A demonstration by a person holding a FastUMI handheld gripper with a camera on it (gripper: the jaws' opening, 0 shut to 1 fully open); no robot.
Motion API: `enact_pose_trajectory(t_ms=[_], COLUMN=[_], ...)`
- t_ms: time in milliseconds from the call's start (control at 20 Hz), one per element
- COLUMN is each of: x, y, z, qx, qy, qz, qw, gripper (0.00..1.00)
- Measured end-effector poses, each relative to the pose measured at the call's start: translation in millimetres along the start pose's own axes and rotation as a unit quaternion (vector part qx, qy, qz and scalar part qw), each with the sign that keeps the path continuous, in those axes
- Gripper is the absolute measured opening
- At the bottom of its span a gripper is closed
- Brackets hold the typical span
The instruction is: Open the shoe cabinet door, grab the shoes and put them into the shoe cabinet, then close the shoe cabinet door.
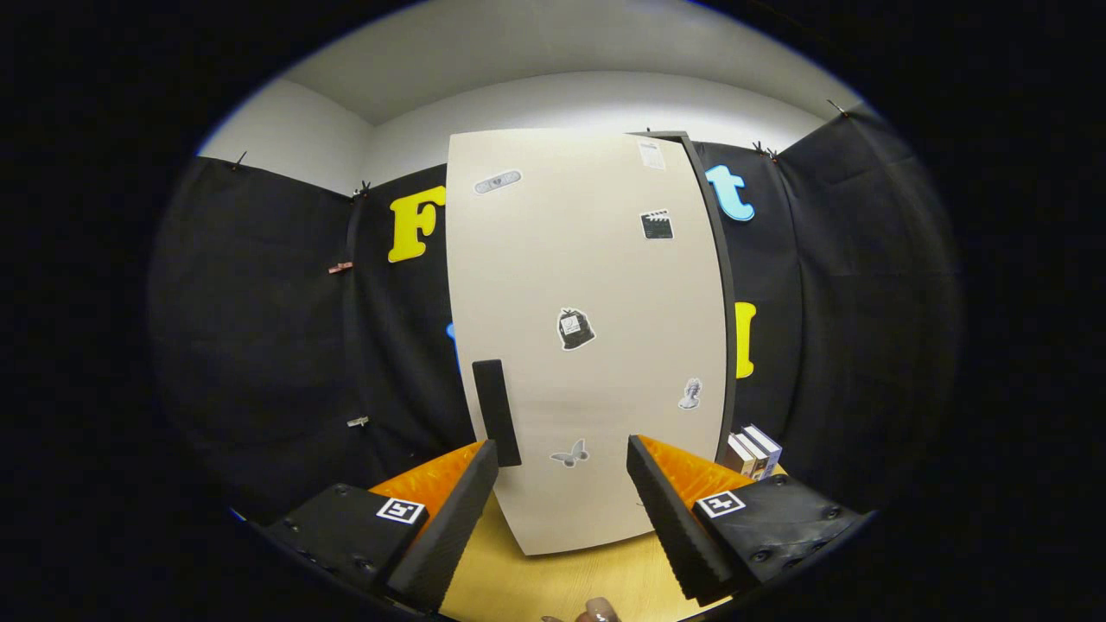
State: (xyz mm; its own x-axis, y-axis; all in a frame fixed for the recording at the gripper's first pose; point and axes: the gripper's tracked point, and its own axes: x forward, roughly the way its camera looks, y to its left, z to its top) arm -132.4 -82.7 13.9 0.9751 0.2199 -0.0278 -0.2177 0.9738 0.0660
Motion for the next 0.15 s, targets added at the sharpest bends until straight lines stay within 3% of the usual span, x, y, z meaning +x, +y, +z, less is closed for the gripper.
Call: enact_pose_trajectory(t_ms=[150], x=[0.4], y=[2.7], z=[3.3], qx=[-0.003], qy=[-0.003], qz=[0.003], qw=[1.000], gripper=[0.98])
